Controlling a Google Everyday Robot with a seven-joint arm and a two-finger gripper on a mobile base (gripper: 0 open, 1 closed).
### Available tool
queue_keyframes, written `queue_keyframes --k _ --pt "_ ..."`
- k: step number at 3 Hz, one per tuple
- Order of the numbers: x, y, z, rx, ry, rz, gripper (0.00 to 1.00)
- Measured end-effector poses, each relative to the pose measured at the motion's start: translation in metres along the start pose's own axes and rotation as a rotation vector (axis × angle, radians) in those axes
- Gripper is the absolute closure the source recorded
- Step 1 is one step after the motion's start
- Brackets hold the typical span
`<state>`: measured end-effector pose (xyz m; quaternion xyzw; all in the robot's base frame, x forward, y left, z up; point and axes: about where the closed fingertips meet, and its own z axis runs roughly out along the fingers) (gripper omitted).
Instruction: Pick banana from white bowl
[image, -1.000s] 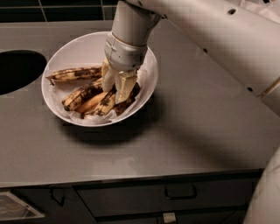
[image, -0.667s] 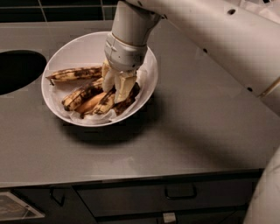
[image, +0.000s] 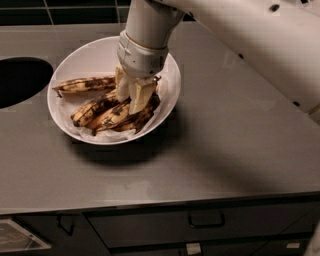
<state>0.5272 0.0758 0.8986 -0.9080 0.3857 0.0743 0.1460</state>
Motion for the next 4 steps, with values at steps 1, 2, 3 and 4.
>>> queue_keyframes --k 1,2,3,4 --pt "-0.014 -0.003 -0.017 0.04 0.05 -0.012 1.0" --pt "-0.028 -0.004 -0.036 0.09 0.097 -0.019 1.0" --pt "-0.04 -0.006 -0.049 0.144 0.126 -0.021 1.0" --pt "-0.04 -0.007 -0.05 0.146 0.126 -0.022 1.0"
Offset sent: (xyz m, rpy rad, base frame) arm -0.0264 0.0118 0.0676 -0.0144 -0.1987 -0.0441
